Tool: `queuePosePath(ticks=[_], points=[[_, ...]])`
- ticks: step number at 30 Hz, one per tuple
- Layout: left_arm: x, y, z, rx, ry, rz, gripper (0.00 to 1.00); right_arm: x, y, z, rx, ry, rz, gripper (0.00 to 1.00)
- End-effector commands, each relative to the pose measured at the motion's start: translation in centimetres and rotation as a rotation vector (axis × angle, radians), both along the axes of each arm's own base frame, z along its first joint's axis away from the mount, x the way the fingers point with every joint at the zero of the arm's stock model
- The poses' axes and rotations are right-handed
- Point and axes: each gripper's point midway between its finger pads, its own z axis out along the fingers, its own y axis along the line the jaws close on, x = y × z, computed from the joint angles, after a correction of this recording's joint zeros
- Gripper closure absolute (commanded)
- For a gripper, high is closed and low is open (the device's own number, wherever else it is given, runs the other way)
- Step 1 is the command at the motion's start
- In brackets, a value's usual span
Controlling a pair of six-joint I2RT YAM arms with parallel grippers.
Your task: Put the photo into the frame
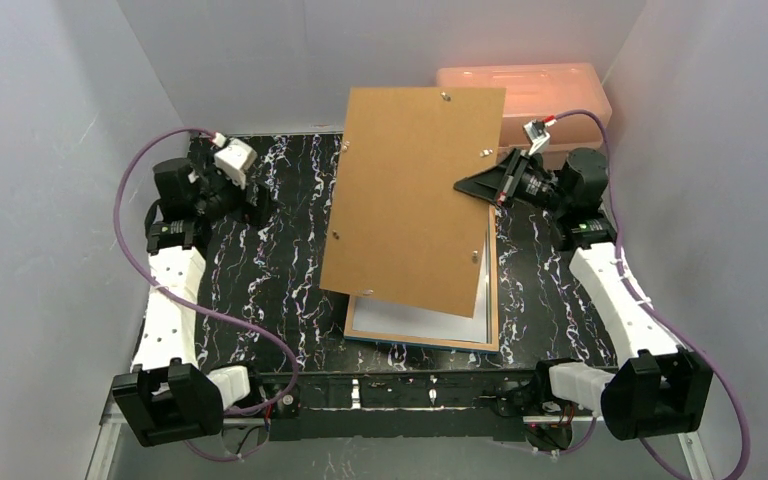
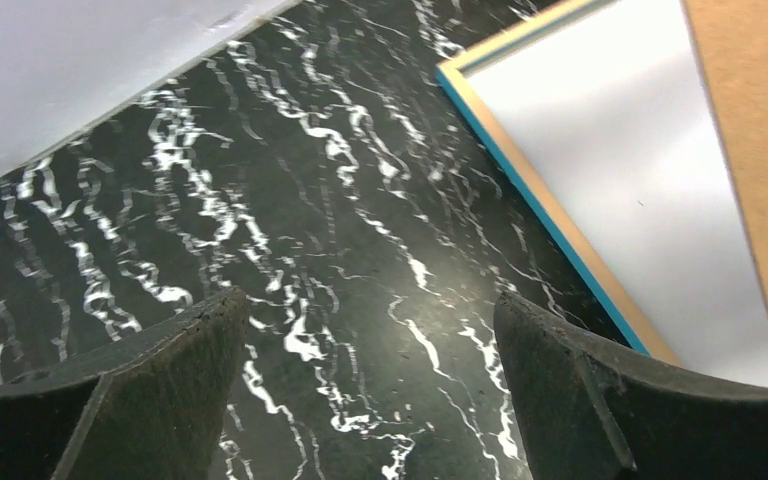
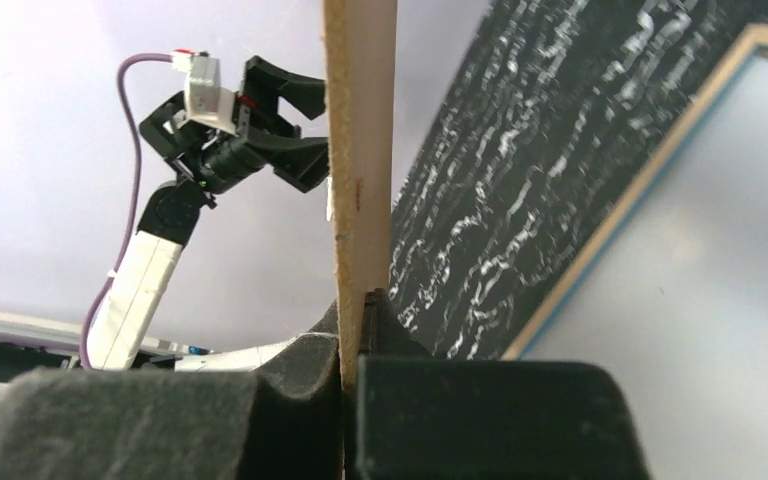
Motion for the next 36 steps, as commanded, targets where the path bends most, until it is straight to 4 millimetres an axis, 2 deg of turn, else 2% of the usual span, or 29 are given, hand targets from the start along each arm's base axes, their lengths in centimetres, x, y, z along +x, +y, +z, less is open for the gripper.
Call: queuePosePath(ticks=[1, 6, 9, 12, 14, 23, 31, 36], points=[[-2.3, -3.5, -2.3, 0.031, 0.062, -0.154, 0.1, -2.2, -2.4, -2.0, -0.059, 0.068, 0.02, 0.99], [-2.9, -5.6, -4.7, 0.054, 0.133, -0.225, 0.11, -2.7, -3.7, -6.7, -0.105, 0.191, 0.004, 0.99], [-3.0, -5.6, -5.8, 0.08, 0.146, -0.242, 0.12, -2.5, -4.5, -8.4, -0.109, 0.228, -0.016, 0.99], [-3.6, -6.8, -6.9, 0.1, 0.167, -0.292, 0.14, -2.5, -4.6, -9.9, -0.116, 0.257, -0.018, 0.99], [-3.8, -7.2, -7.5, 0.112, 0.176, -0.308, 0.15, -1.9, -5.4, -10.7, -0.117, 0.273, -0.048, 0.99], [-4.4, -8.4, -9.8, 0.15, 0.235, -0.359, 0.18, -0.8, -6.0, -13.3, -0.146, 0.304, -0.053, 0.99], [-4.3, -9.0, -10.5, 0.172, 0.246, -0.383, 0.21, 0.3, -6.1, -15.4, -0.144, 0.337, -0.041, 0.99], [-4.3, -9.2, -10.7, 0.175, 0.254, -0.387, 0.24, 1.2, -6.0, -15.8, -0.114, 0.34, -0.035, 0.99]])
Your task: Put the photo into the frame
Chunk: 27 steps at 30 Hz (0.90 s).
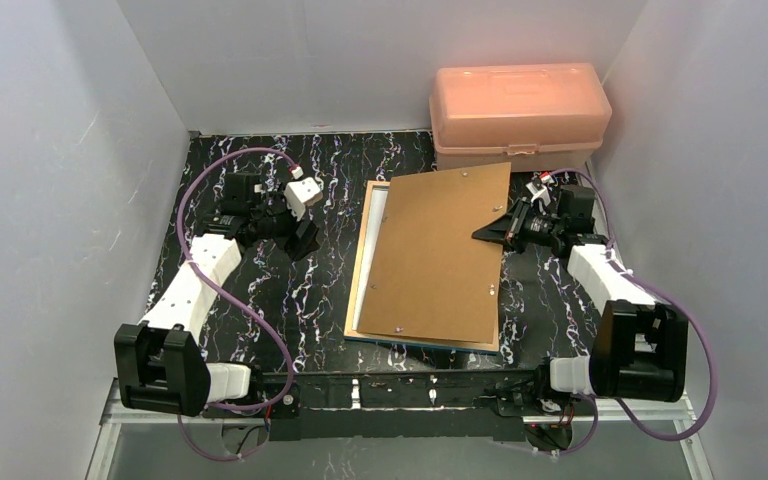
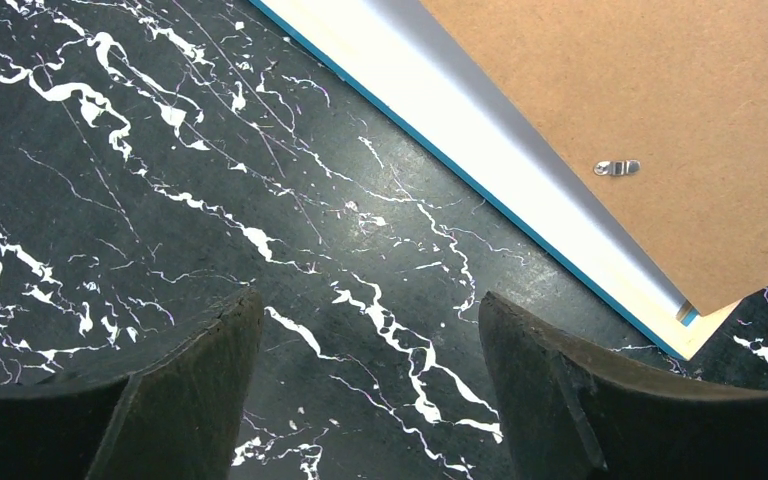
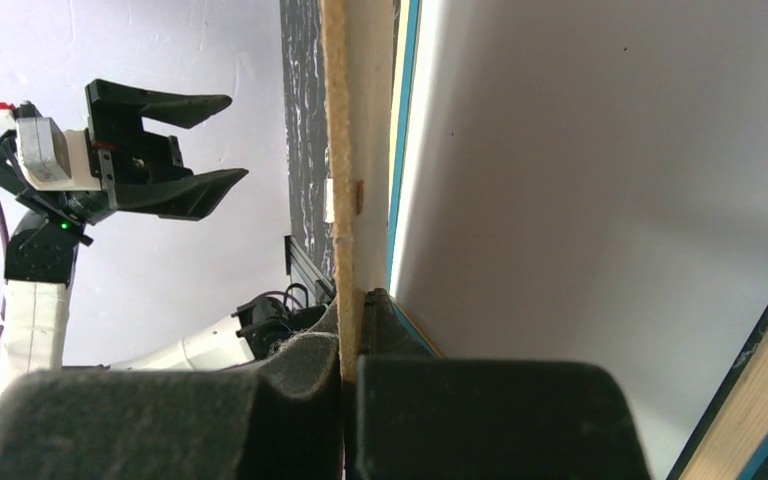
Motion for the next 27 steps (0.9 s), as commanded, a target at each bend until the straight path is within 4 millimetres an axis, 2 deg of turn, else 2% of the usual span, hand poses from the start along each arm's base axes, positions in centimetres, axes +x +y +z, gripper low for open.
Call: queuePosePath(ticks=[1, 8, 27], points=[[-0.5, -0.2, -0.4, 0.009, 0.013, -0.016, 0.24, 0.8, 0.5, 1.7, 0.071, -0.086, 0.043, 0.99], [-0.6, -0.2, -0.4, 0.02, 0.009, -0.02, 0.25, 1.5, 0.6, 0.2, 0.084, -0.057, 0.047, 0.99], [-0.8, -0.3, -0.7, 0.034, 0.004, -0.04, 0.28, 3.3, 0.8, -0.5, 0.091, -0.019, 0.073, 0.99]])
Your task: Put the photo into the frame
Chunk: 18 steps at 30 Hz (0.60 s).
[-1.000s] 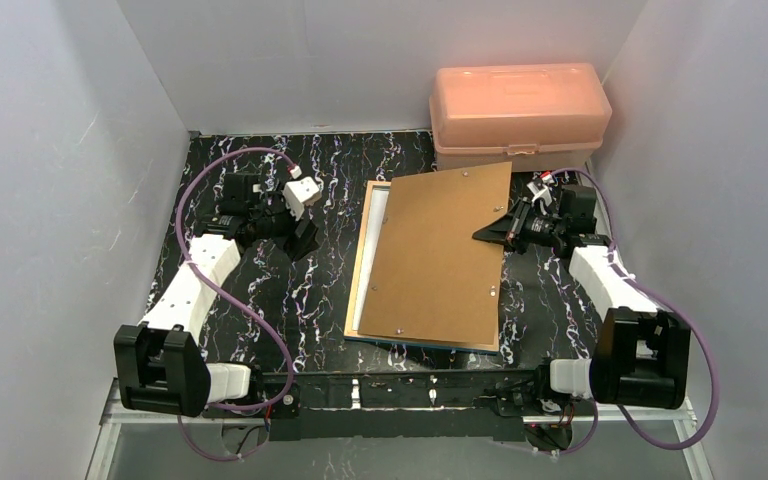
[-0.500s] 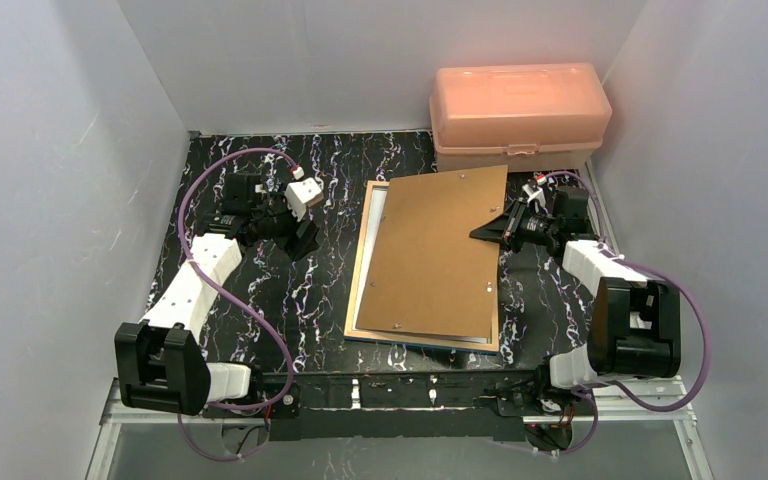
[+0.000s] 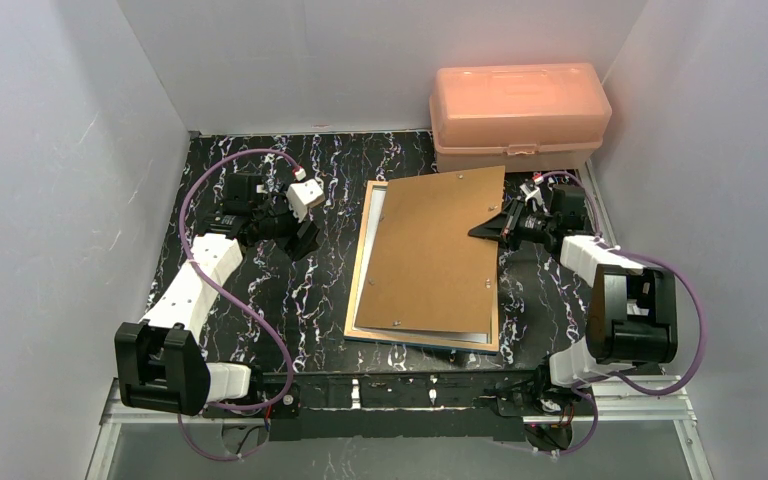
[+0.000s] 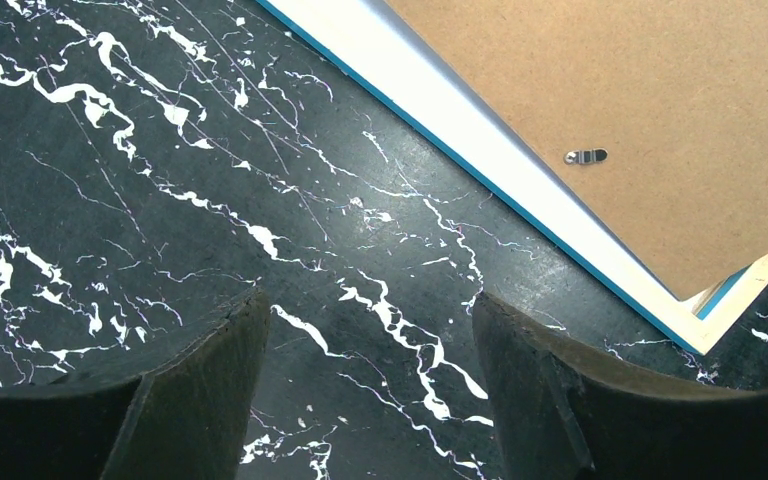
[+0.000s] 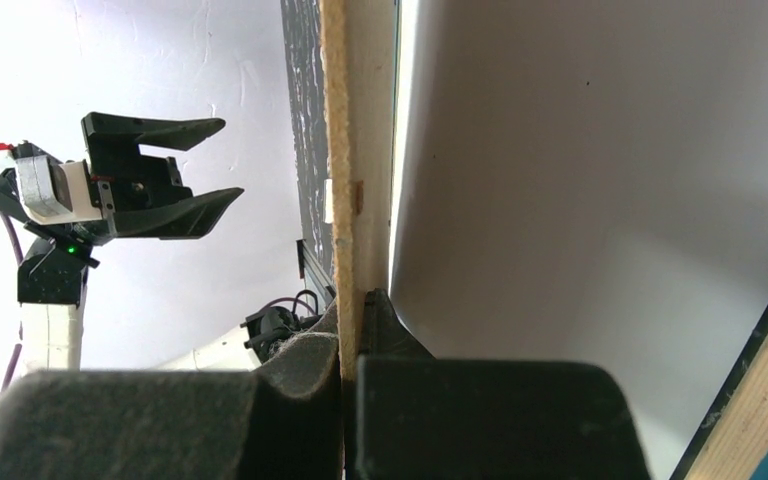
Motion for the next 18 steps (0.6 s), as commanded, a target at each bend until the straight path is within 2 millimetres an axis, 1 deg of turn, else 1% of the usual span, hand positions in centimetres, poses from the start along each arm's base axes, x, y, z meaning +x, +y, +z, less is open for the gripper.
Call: queuePosePath(ticks=[1, 10, 15, 16, 18], points=[[-0.8, -0.2, -0.4, 0.007, 0.013, -0.025, 0.28, 0.9, 0.6, 2.6, 0.035, -0.078, 0.067, 0.99], [-1.0, -0.2, -0.6, 0.014, 0.01, -0.034, 0.29, 1.3, 1.3, 2.1, 0.011, -0.066, 0.101, 0.99], [-1.0, -0.1, -0.8, 0.023, 0.009, -0.035, 0.3, 1.9, 1.4, 1.9, 0.007, -0.061, 0.095, 0.99], [-1.0, 0.0, -0.8, 0.024, 0.009, -0.035, 0.3, 1.6, 2.0, 1.8, 0.007, -0.059, 0.114, 0.99], [-1.0, 0.0, -0.9, 0.026, 0.009, -0.034, 0.3, 1.6, 2.4, 1.7, 0.006, -0.056, 0.122, 0.99]])
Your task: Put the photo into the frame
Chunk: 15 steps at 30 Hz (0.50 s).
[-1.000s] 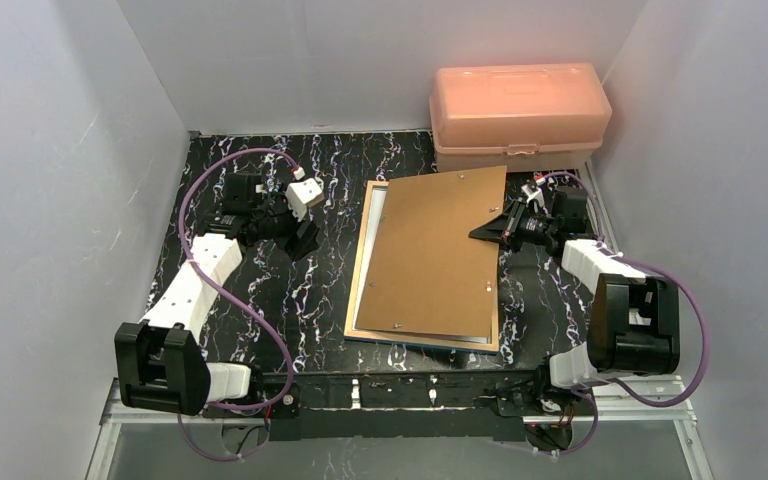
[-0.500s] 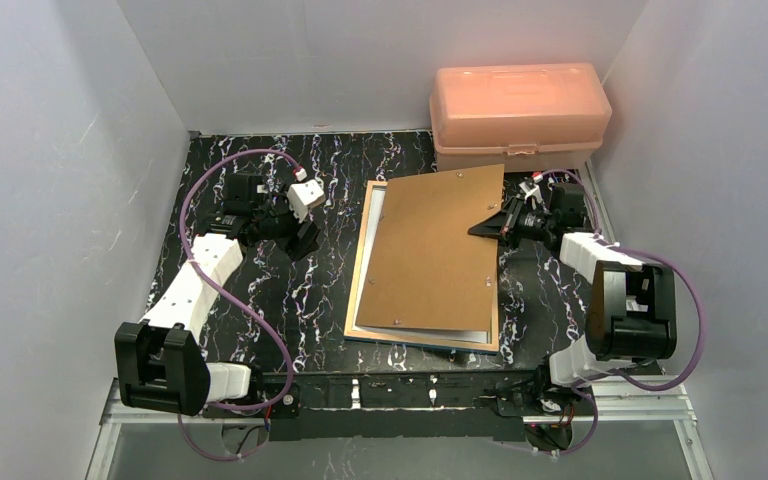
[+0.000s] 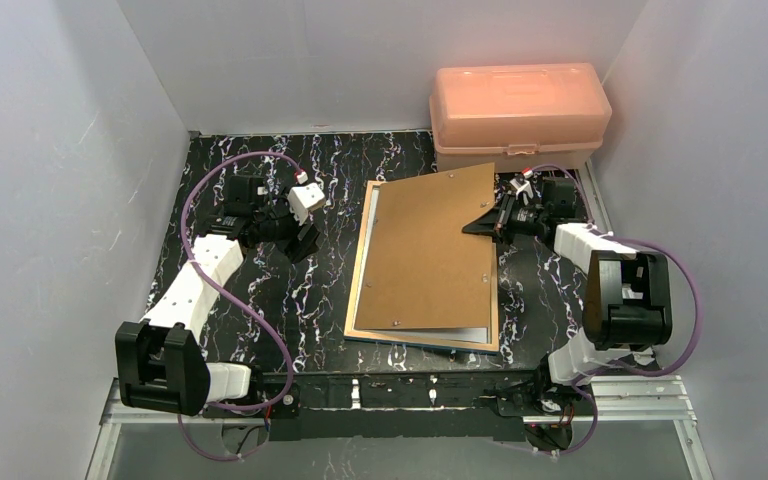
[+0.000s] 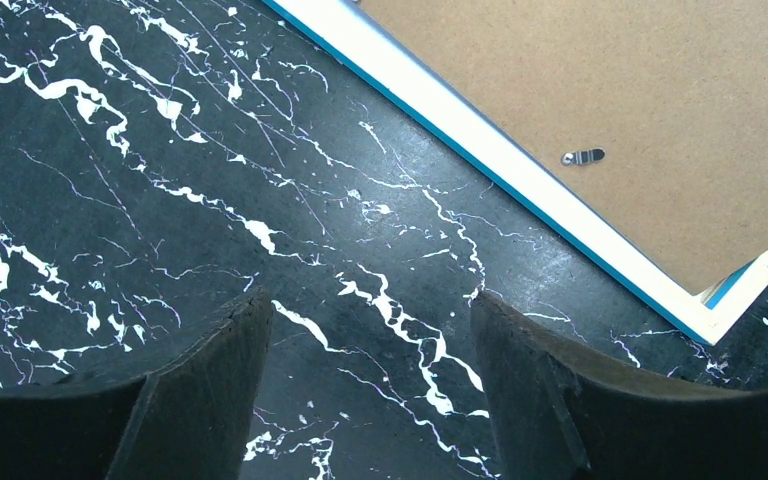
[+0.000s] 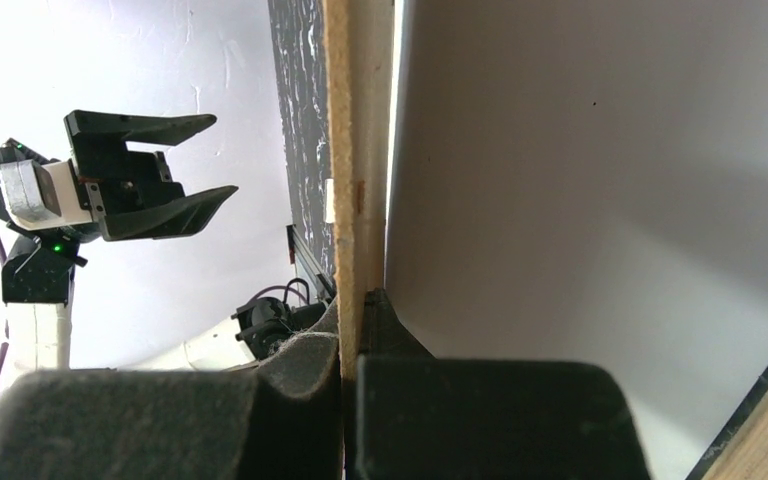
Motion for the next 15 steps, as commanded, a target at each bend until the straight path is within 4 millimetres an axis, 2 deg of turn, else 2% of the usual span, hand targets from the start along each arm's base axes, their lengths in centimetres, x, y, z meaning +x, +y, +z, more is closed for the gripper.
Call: queuePosePath(ticks=[1, 15], points=[[-0.77, -0.1, -0.32, 0.006, 0.01, -0.018, 0.3, 0.61, 1.13, 1.91, 0.032, -0.063, 0.062, 0.99], [-0.9, 0.02, -0.96, 0.015, 0.013, -0.021, 0.31, 1.28, 1.83, 1.23, 0.028, -0.053, 0.075, 0.99]])
